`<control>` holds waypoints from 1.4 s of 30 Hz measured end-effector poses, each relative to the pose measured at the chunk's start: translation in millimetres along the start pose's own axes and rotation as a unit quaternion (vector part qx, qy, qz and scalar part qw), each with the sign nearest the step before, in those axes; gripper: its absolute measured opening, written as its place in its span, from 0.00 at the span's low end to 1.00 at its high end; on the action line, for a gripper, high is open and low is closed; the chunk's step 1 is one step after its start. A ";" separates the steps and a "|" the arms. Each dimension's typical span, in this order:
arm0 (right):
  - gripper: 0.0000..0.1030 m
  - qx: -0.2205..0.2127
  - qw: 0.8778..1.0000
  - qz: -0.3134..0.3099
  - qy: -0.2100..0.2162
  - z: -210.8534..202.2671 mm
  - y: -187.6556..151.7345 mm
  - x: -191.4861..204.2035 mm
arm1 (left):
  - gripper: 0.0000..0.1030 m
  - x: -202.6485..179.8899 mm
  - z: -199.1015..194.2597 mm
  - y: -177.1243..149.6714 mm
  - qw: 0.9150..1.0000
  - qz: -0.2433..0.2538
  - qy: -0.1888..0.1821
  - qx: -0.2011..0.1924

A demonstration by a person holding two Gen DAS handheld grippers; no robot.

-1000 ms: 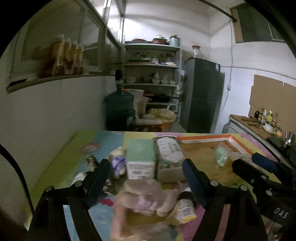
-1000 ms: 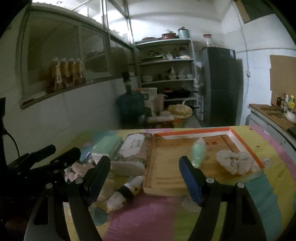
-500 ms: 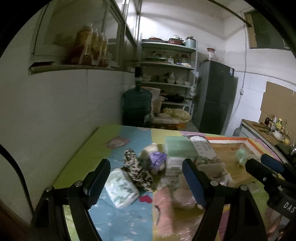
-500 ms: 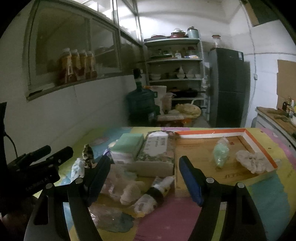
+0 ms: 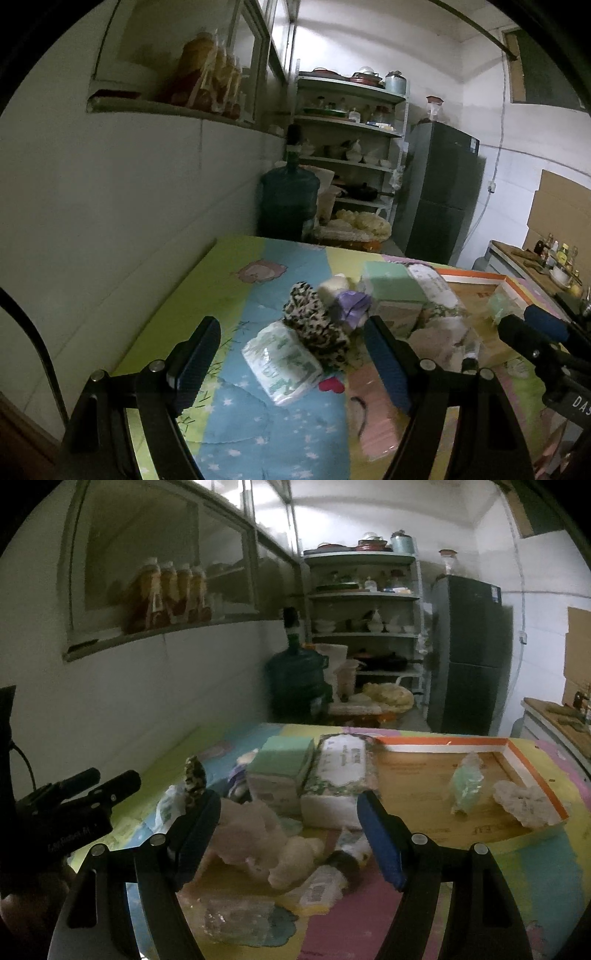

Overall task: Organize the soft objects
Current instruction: 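Grasp the white wrapped diaper pack with the left tool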

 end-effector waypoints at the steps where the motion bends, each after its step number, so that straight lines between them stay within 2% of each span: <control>1: 0.75 0.003 1.000 -0.002 0.001 2.3 -0.9 1.9 | 0.78 2.5 1.1 -2.5 1.000 -0.001 0.000 0.002; 9: 0.75 0.013 1.000 -0.008 0.004 13.2 -3.4 8.7 | 0.78 19.0 24.8 -23.2 0.999 -0.027 -0.019 0.040; 17: 0.75 0.017 1.000 -0.007 0.003 20.7 -3.6 8.8 | 0.78 17.4 52.1 -34.2 0.996 -0.043 -0.033 0.069; 30: 0.75 0.028 0.999 -0.005 0.016 30.9 -9.2 2.8 | 0.77 16.2 89.2 -49.9 0.992 -0.067 -0.018 0.106; 33: 0.75 0.033 0.999 -0.004 0.022 34.2 -11.4 1.2 | 0.71 14.3 97.7 -56.8 0.989 -0.071 -0.021 0.127; 36: 0.75 0.038 0.999 -0.004 0.026 37.4 -13.2 0.4 | 0.69 17.6 98.9 -58.1 0.988 -0.081 -0.030 0.128; 37: 0.75 0.040 0.999 -0.003 0.028 38.2 -14.0 -0.1 | 0.63 17.8 99.3 -58.3 0.988 -0.083 -0.037 0.127; 39: 0.75 0.041 0.999 -0.002 0.030 39.1 -15.0 -1.2 | 0.60 17.2 99.9 -58.5 0.988 -0.083 -0.044 0.125; 42: 0.75 0.046 0.998 0.004 0.033 40.3 -16.4 -1.4 | 0.49 18.0 98.3 -57.9 0.989 -0.082 -0.046 0.114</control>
Point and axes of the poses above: each gripper's, at about its wrist camera, not at the fingertips, and z roughly the way its jaws point, x to its left, y to its top, the point moved 5 cm from there along z, roughly the way its jaws point, and after that the axes turned 10 degrees about z, right-handed, at the moved point
